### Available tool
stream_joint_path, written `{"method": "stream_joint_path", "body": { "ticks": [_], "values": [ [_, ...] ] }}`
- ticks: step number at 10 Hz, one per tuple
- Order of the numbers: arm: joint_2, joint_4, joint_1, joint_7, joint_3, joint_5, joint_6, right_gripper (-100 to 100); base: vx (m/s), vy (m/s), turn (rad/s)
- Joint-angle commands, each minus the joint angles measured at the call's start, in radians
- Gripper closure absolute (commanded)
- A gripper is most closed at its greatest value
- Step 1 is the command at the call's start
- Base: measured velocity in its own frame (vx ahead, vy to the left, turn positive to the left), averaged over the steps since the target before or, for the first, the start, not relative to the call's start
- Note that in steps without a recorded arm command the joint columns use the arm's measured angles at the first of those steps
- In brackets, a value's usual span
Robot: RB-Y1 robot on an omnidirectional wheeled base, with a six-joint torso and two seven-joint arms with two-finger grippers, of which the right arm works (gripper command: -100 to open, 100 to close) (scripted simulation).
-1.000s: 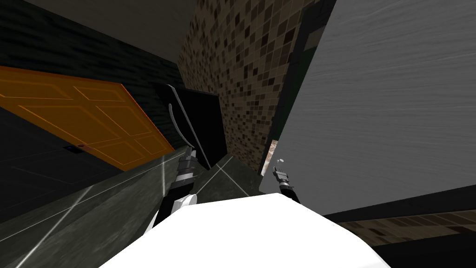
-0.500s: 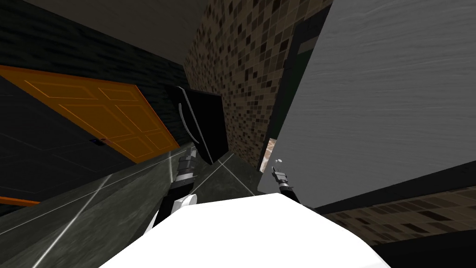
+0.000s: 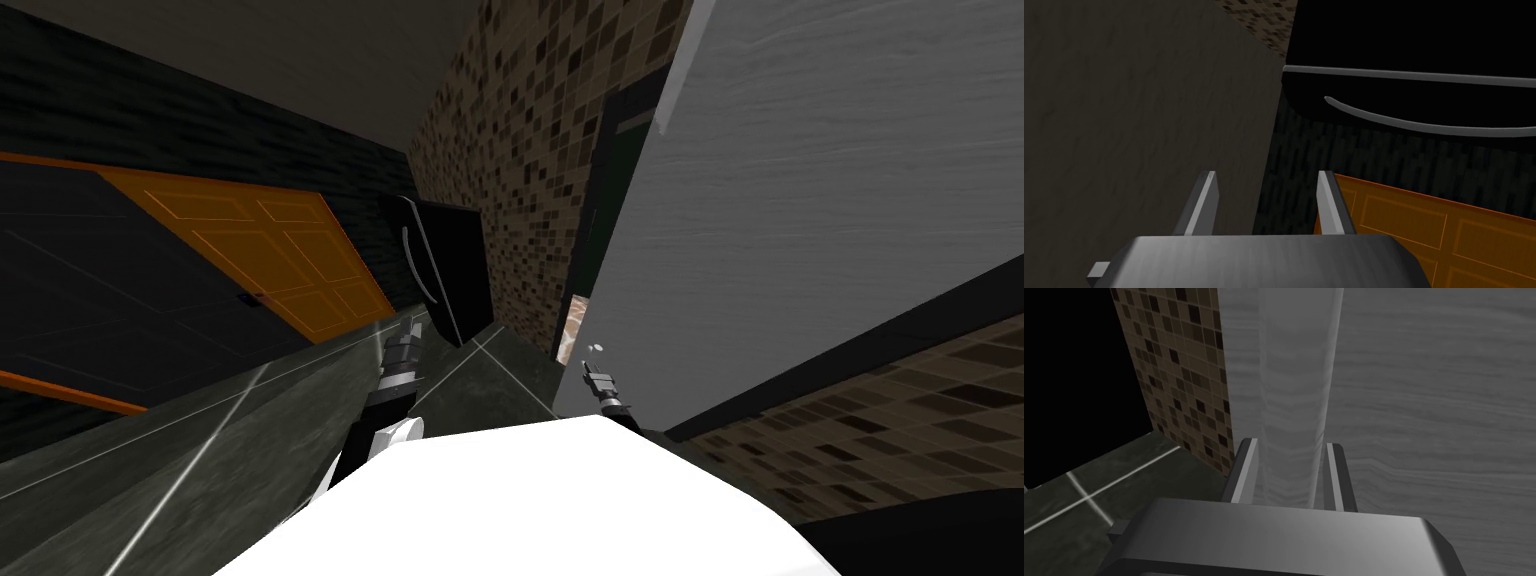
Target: Pull the door open
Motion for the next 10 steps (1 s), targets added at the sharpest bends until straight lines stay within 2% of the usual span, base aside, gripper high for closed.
{"method": "stream_joint_path", "body": {
  "ticks": [1,6,7,8,9,10],
  "values": [
    [-0.013,-0.01,0.011,-0.016,0.024,0.014,-0.018,100,-0.255,-0.041,0.069],
    [-0.051,-0.037,0.041,-0.058,0.091,0.053,-0.06,100,-0.201,-0.06,0.051],
    [-0.056,-0.04,0.045,-0.064,0.1,0.058,-0.065,100,-0.182,-0.057,0.039],
    [-0.053,-0.039,0.044,-0.059,0.094,0.055,-0.061,100,-0.082,-0.022,0.015],
    [-0.065,-0.03,0.052,-0.074,0.108,0.06,-0.082,100,-0.147,-0.022,0.186],
    [-0.068,-0.028,0.054,-0.078,0.111,0.061,-0.087,100,-0.204,-0.017,0.146]
  ]
}}
